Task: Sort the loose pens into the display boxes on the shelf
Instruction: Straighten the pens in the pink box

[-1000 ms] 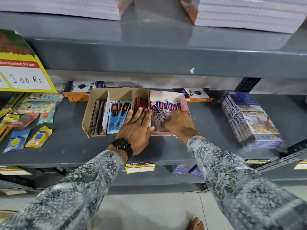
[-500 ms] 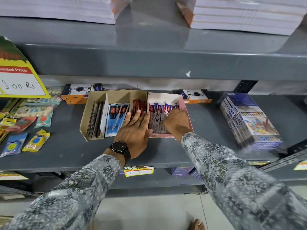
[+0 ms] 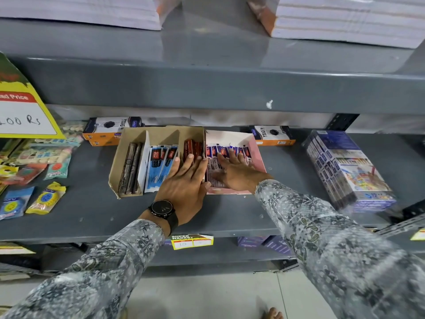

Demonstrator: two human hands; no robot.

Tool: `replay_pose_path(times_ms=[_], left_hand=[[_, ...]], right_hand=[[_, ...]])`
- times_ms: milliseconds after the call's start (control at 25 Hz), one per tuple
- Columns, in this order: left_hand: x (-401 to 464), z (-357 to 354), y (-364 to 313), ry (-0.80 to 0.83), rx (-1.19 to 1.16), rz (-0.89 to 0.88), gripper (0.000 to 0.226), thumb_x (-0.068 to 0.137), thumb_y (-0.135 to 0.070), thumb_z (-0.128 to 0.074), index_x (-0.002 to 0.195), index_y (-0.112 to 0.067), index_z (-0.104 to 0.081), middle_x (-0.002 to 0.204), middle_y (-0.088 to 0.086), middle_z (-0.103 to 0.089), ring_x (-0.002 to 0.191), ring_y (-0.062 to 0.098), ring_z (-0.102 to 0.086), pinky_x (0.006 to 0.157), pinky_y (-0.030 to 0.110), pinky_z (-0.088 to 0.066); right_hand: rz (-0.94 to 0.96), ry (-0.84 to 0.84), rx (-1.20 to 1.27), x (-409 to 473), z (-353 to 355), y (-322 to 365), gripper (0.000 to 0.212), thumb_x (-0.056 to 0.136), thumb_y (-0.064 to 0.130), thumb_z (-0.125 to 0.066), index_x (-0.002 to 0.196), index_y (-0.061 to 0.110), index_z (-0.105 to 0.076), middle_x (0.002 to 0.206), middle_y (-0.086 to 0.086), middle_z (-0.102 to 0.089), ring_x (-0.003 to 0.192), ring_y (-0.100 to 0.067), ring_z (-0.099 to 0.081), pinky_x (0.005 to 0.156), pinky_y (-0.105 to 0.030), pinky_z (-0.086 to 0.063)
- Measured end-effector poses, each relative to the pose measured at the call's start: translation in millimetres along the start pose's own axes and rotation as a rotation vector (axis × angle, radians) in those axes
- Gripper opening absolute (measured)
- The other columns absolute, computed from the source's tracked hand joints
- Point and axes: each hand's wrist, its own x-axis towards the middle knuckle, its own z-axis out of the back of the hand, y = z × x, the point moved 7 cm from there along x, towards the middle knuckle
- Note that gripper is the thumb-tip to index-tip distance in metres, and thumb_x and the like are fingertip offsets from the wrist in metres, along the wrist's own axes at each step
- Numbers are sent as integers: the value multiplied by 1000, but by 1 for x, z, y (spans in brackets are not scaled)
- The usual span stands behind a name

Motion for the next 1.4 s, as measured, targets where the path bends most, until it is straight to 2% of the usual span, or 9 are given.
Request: replay_pose_path(times_ms=[280,480,640,800,920,1080,1160,1280,1400], left_hand=[[-5,4,-4,-14,-9,12,65,102,-44,-27,158,-16,-12,166,7,-24,156,23,-7,126,48,-2],[-25,30,49,-117,93,170,60,102,-43,-26,156,-17,-22,166,6,-24,156,24,-5,125,55,-5],[-48,31,87,-85,177,254,63,99,-42,-24,155,-14,-27,165,12,-25,155,29,-10,123,58,-8],[-58,22,90,-51,62,243,66,99,-43,-26,157,-12,-21,167,13,-13,155,29,-9,125,49,-13],[-63,24,92,-60,25,222,65,99,-39,-32,157,-11,-19,168,13,-12,155,28,-11,125,48,-14],[-70,41,110,-117,135,285,64,96,-36,-32,155,-12,-23,166,13,-20,155,29,-12,124,56,-5],[-73,45,120,-124,115,340,62,97,-34,-34,154,-12,-26,166,14,-20,155,31,-12,124,57,-7],[-79,42,129,-100,11,351,63,97,-32,-31,155,-9,-24,166,17,-19,154,31,-13,125,51,-16],[-85,38,130,-84,-21,334,62,99,-35,-25,155,-8,-24,166,16,-17,155,30,-11,125,48,-17]], right_hand=[[17,103,-51,-5,3,8,83,97,66,-43,164,30,-10,173,-10,9,158,-41,6,123,-66,-11],[211,-543,72,-46,77,61,47,97,42,-56,141,23,-55,141,-9,-63,122,-30,-64,112,-47,-39],[406,-135,-369,-46,33,115,73,76,60,-72,135,18,-60,141,-4,-63,145,-29,-43,114,-74,10],[432,-184,-514,-53,15,123,35,83,44,-77,101,16,-68,99,-2,-71,114,-29,-66,116,-77,9],[395,-186,-441,-56,20,121,27,85,35,-74,104,17,-67,103,-3,-71,110,-29,-67,119,-71,11],[420,-445,-183,-68,58,156,57,71,4,-58,126,13,-66,120,-9,-75,114,-31,-68,122,-57,-28],[514,-462,-82,-77,56,189,51,73,-1,-58,123,8,-67,119,-14,-73,107,-35,-70,100,-50,-54],[456,-256,-60,-71,22,219,35,84,-4,-59,119,1,-64,117,-19,-66,102,-37,-69,86,-46,-59],[217,-83,-141,-52,-7,210,43,92,-3,-54,135,-7,-56,151,-34,-41,124,-44,-58,98,-46,-53]])
